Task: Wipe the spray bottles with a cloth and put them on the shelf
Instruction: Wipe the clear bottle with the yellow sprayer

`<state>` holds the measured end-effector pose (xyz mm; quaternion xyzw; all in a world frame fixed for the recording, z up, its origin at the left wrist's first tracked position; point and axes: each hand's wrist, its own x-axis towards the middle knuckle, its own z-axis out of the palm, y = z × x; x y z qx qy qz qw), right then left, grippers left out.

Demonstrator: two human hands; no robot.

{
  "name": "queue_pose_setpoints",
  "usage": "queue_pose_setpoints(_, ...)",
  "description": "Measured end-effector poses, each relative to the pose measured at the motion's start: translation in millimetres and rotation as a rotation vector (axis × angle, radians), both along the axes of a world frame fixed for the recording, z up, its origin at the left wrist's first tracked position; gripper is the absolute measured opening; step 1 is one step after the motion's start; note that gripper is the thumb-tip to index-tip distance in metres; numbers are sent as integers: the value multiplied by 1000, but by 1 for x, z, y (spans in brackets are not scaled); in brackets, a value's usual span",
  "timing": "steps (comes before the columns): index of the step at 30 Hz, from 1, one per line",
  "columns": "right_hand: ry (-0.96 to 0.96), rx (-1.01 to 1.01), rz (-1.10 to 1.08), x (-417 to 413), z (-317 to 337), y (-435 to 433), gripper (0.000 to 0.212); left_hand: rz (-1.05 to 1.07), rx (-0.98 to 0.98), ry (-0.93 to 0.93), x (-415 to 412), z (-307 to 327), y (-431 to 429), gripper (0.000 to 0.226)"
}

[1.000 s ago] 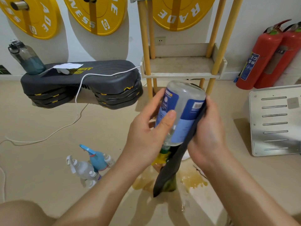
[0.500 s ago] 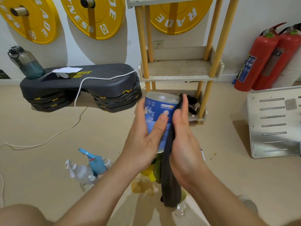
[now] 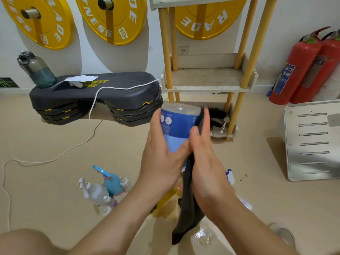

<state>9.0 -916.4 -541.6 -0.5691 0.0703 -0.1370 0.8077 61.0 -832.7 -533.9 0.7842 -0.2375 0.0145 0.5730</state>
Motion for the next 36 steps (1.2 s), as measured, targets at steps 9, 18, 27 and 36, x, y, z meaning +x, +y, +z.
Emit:
queue_pose_setpoints(9,-84,-26,-136,7,-4,-22,76,-144,-65,262,10,15,9,53)
queue_pose_setpoints(18,-50,151,10,6,-4,-26,61,-408,-147,439,11,12,6,50)
queue_pose_setpoints(27,-40,235,4,4,-3,-11,54,-18,322,-290,3,-14,-3,79)
queue_pose_setpoints(36,36,302,-50,10,-5,-55,63,-151,-234,135,12,8,10,36)
